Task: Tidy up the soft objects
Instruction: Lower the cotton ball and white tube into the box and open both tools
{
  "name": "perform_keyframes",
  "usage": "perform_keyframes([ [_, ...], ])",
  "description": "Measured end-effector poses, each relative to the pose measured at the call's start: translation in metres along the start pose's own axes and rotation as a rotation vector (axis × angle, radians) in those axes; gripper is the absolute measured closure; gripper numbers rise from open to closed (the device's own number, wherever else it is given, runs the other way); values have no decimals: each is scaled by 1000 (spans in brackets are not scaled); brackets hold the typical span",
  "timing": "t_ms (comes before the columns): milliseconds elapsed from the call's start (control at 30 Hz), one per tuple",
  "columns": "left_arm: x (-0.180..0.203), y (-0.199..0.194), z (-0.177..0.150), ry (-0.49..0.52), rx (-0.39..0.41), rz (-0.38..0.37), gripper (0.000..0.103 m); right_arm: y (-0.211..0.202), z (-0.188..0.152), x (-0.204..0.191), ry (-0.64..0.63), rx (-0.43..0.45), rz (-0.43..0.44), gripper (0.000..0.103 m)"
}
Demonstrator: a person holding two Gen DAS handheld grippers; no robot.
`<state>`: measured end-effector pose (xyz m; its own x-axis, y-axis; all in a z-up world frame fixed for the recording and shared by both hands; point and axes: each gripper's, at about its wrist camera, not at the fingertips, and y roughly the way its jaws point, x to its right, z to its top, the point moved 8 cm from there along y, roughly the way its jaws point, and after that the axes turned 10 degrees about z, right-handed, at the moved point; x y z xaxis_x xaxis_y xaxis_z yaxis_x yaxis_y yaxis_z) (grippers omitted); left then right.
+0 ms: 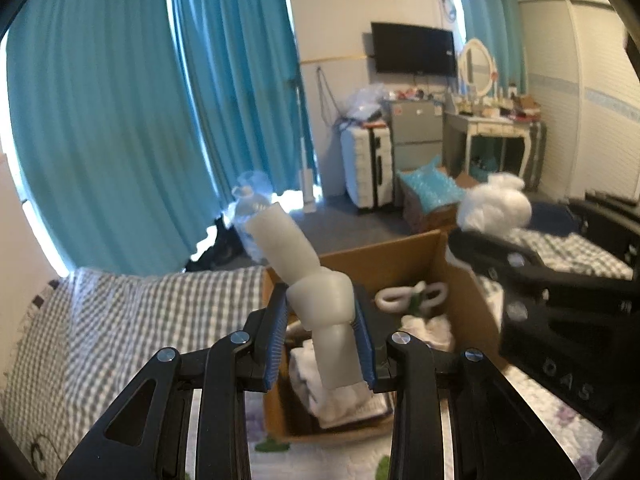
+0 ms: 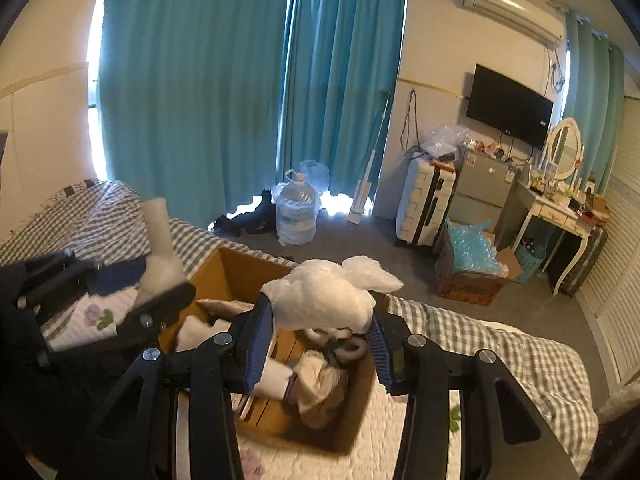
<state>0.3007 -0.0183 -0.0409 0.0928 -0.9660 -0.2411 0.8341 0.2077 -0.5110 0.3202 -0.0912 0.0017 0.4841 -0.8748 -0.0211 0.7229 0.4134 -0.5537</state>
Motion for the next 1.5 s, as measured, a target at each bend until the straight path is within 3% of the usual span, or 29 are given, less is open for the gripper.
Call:
perform_keyframes([
  [267, 20, 56, -24, 22, -71, 7, 73, 65, -18, 20, 50, -62, 10, 60],
  [500, 26, 74, -37, 37, -91, -4, 68, 97, -45, 29, 90, -115, 32, 58],
  [600, 28, 73, -38, 44, -87, -21, 67, 98, -46, 32, 115, -96, 33, 47],
  [667, 30, 71, -36, 54, -77, -20, 66, 94, -45, 35, 122, -82, 20, 27],
  [700, 31, 69, -35, 57, -73, -24, 61, 91, -43, 37, 124, -68, 9, 27],
  [833, 22, 56, -26, 35, -38, 28, 25, 74, -32, 42, 140, -45, -15, 24],
  [1033, 6, 1, 6, 4, 49, 46, 24, 18, -9, 42, 144, 9, -45, 23],
  [1300, -39, -133, 57, -50, 234, 57, 24, -125, 50, 18, 99, 162, -85, 20],
  [1367, -51, -166, 65, -69, 276, 66, 24, -162, 59, 9, 89, 198, -99, 15],
  [1400, -57, -184, 67, -74, 299, 66, 22, -176, 61, 4, 84, 214, -100, 13],
  [1500, -70, -226, 65, -95, 344, 73, 5, -223, 63, -15, 60, 279, -87, 6],
])
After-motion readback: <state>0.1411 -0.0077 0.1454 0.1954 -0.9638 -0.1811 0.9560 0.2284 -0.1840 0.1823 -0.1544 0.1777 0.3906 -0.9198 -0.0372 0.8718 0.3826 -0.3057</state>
